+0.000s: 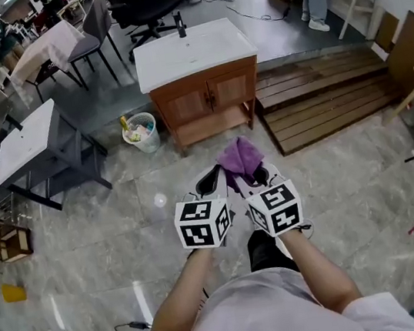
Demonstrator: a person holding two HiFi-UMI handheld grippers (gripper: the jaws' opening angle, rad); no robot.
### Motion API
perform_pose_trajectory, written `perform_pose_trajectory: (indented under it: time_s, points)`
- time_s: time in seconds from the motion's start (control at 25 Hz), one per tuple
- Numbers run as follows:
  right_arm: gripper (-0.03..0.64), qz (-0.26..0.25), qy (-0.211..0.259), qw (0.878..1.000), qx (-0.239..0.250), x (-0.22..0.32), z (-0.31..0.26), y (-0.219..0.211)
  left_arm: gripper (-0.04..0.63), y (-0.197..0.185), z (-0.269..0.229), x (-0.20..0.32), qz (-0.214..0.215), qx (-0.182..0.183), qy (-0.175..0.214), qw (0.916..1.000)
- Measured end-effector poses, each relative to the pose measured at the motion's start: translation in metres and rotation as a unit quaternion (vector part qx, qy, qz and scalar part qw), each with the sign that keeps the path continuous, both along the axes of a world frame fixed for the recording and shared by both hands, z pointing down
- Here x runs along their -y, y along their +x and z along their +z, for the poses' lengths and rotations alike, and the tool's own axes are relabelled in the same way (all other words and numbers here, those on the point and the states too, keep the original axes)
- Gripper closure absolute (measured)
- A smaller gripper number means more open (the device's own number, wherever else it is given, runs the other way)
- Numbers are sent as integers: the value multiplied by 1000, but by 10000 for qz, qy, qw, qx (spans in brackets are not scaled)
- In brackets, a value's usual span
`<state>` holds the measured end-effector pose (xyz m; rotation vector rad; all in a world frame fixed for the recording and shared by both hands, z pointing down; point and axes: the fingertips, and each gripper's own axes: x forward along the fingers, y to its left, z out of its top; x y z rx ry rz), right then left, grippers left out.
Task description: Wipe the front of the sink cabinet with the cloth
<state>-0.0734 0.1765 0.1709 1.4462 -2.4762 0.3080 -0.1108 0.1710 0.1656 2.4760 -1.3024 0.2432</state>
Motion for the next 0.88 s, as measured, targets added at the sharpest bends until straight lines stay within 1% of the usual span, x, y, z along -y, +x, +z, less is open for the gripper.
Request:
perform_pose_trajectory:
  time_s: [0.24,0.44,0.56,0.68,0.88]
  points:
    - [541,-265,-91,9996,-60,88,13,16,589,19,12,88,-219,8,-156,9996]
    - [540,-617,-171,9978,-195,156,21,26,589,30,18,154,-442,46,-191,9988]
    - [540,-870,-219,9957,-248,189,28,30,589,35,24,186,-558,-10,-193,9983]
    - [541,-1131,-212,9930,-269,220,31,29,589,35,25,216,-717,33,-174,9973]
    - [541,-1514,-136,9879,-314,254,32,15,589,20,27,245,-1082,120,-185,9939]
